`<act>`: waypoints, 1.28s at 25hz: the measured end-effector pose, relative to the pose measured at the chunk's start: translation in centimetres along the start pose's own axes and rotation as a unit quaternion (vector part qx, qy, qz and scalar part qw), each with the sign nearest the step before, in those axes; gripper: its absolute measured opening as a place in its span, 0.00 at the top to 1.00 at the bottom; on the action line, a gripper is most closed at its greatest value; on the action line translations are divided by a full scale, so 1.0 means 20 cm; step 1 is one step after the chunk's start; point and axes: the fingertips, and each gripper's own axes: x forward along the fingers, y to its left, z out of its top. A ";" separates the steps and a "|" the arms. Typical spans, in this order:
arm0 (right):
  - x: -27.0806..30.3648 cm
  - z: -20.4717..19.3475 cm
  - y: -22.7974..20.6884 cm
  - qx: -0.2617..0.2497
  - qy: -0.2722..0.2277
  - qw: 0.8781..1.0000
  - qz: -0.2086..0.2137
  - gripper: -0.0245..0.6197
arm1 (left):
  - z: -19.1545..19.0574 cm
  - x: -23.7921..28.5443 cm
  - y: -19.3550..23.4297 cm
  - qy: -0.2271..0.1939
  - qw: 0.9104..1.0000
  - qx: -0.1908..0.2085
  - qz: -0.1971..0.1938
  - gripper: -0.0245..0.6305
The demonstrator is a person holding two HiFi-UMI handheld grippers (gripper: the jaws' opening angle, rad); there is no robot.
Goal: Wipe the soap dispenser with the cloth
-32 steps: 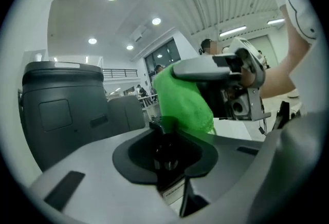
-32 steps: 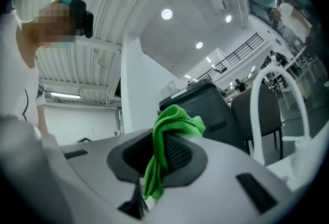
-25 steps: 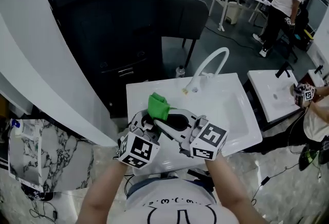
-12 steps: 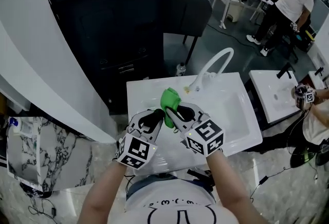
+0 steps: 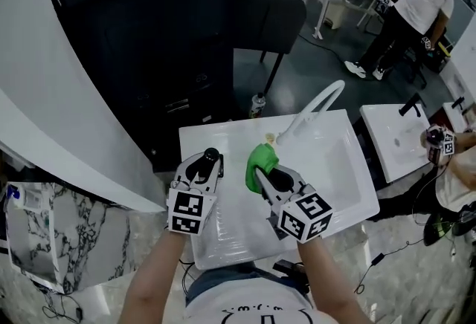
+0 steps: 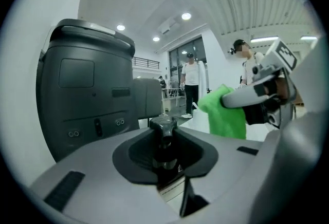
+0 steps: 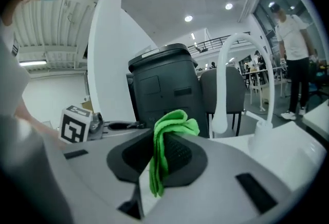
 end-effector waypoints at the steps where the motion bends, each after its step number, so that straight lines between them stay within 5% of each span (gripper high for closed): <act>1: 0.00 -0.02 0.00 0.004 0.004 1.000 -0.002 0.88 | -0.01 0.04 0.05 0.001 1.000 -0.014 0.007 0.82; 6: 0.02 -0.10 -0.02 0.025 0.023 0.999 -0.010 0.88 | -0.06 0.23 0.23 0.010 0.996 -0.068 0.054 0.82; 13: 0.04 -0.22 -0.02 0.044 0.046 0.998 -0.014 0.88 | -0.14 0.43 0.33 0.016 0.992 -0.072 0.098 0.82; 24: 0.04 -0.30 -0.01 0.040 0.072 0.997 -0.007 0.88 | -0.19 0.49 0.33 -0.010 0.996 -0.036 0.081 0.82; 27: 0.04 -0.30 0.01 0.039 0.074 0.997 0.001 0.88 | -0.24 0.49 0.34 0.020 0.995 -0.062 0.081 0.59; 32: 0.03 -0.29 0.01 0.037 0.067 0.997 0.014 0.88 | -0.23 0.40 0.36 0.032 0.994 -0.052 0.092 0.54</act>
